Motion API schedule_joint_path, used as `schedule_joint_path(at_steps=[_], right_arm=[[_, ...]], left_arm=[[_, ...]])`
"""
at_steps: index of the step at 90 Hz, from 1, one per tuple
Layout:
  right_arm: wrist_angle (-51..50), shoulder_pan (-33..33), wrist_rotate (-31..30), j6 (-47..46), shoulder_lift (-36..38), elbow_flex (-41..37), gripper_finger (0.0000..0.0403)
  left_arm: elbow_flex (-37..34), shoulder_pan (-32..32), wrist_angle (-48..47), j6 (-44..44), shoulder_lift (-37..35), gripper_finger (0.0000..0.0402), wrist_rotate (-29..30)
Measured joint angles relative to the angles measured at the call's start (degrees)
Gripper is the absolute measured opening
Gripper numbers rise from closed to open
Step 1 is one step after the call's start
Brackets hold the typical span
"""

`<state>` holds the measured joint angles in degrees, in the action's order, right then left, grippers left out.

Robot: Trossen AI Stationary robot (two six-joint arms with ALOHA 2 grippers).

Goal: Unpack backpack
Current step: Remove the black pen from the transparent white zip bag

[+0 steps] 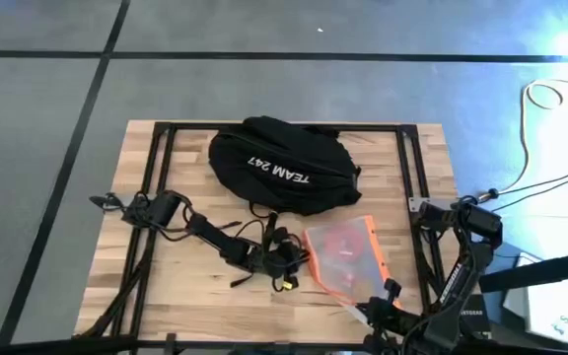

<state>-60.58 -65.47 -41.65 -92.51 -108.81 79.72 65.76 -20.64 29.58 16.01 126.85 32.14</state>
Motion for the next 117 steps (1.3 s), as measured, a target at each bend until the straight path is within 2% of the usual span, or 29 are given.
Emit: schedule_joint_path(at_steps=[14, 25, 56, 80, 100, 117], right_arm=[[0.0, 0.0, 0.0, 0.0, 0.0, 0.0, 0.0], [0.0, 0.0, 0.0, 0.0, 0.0, 0.0, 0.0], [0.0, 0.0, 0.0, 0.02, 0.0, 0.0, 0.0], [0.0, 0.0, 0.02, 0.02, 0.0, 0.0, 0.0], [0.0, 0.0, -0.35, 0.03, 0.0, 0.0, 0.0], [-0.04, 0.0, -0.46, 0.04, 0.0, 0.0, 0.0]], left_arm=[[-0.02, 0.0, -0.02, 0.04, 0.0, 0.005, -0.73], [-0.02, 0.0, -0.04, 0.04, 0.0, 0.0035, -0.87], [-0.04, -0.09, -0.09, -0.39, -0.01, 0.0031, -0.98], [-0.31, -1.5, -3.56, -1.96, -3.42, 0.0031, -1.0], [-0.26, -2.35, -13.43, -2.99, -7.85, 0.0031, 1.66], [-0.22, -3.46, -25.87, -0.57, -10.95, 0.0031, 1.81]])
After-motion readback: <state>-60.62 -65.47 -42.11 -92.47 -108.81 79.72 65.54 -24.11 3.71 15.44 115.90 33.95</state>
